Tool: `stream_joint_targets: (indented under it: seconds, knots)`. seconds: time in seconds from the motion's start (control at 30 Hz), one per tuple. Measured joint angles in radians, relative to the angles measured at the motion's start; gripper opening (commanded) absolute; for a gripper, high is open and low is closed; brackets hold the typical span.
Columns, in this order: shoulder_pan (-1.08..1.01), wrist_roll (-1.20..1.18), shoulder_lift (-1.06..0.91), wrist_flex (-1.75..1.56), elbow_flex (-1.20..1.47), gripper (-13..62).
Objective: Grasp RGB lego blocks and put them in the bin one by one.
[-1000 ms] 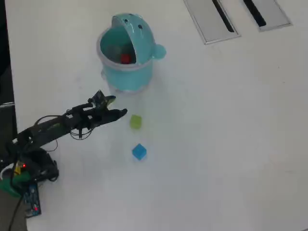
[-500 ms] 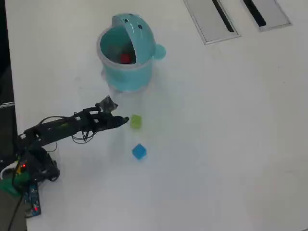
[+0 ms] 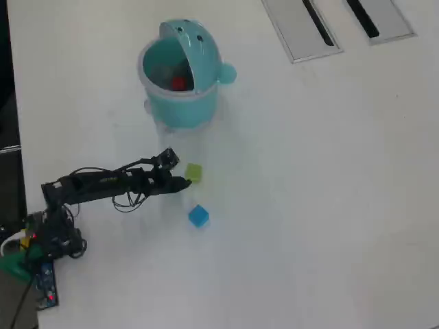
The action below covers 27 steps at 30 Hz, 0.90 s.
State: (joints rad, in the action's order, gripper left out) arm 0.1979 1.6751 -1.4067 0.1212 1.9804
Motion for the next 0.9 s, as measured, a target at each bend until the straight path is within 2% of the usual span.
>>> stream_joint_targets:
  seconds: [0.27,0.63,0.9]
  knots:
    - [-0.023,-0.041,-0.008,-0.021,-0.026,34.5]
    - [-0.037,-0.109,-0.166,0.043,-0.025,34.1]
    - [-0.074,-0.25,-0.175,0.044,-0.089,34.7]
